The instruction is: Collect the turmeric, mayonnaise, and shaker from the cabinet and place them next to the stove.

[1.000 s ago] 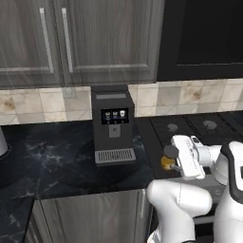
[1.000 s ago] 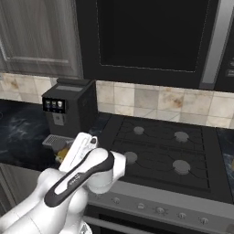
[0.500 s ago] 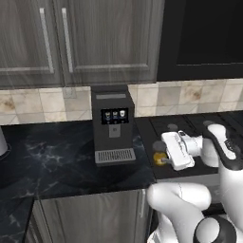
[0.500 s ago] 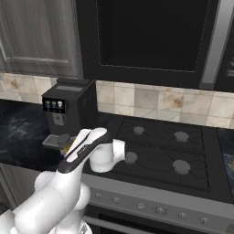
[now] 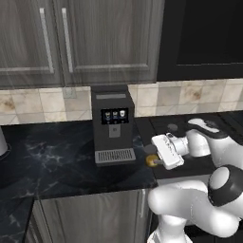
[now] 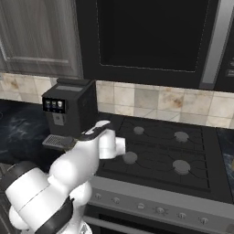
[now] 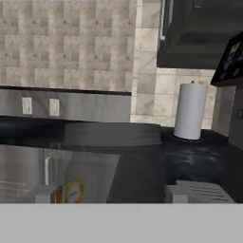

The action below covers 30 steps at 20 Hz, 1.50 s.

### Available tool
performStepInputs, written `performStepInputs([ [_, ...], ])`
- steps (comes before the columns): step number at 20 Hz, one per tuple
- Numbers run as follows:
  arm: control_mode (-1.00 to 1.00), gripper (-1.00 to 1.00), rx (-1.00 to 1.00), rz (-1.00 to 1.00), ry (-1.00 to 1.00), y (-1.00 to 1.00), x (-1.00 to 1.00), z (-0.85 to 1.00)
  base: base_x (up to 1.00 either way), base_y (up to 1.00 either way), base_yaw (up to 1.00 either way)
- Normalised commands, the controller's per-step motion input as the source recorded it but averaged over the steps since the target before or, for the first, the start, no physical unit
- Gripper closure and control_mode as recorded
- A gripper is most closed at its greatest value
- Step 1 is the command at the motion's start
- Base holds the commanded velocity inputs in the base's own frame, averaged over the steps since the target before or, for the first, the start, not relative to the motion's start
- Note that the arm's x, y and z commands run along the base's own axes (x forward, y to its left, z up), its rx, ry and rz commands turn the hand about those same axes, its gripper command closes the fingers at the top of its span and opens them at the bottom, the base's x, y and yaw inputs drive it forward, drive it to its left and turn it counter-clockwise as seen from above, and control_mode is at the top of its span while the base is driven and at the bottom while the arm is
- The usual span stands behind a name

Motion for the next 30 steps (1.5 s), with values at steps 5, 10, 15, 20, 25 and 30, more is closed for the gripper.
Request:
performStepInputs([
  [5,-1.0,1.0,0.04,0.15,0.0,0.0,0.44,-0.4,0.0,0.0,0.0],
  [10,-1.0,1.0,0.07,0.14,0.0,-0.03,0.29,-0.33,0.0,0.0,0.0],
  [15,-1.0,1.0,0.1,0.13,0.0,-0.05,0.17,-0.27,0.0,0.0,0.0],
  [20,-1.0,1.0,0.05,0.05,-0.02,-0.01,0.04,-0.15,0.0,0.0,0.0],
  [25,-1.0,1.0,0.0,0.0,-0.03,0.0,0.0,-0.03,0.0,0.0,0.0],
  [30,-1.0,1.0,-0.04,-0.01,0.0,0.0,-0.01,-0.07,0.0,0.0,0.0],
])
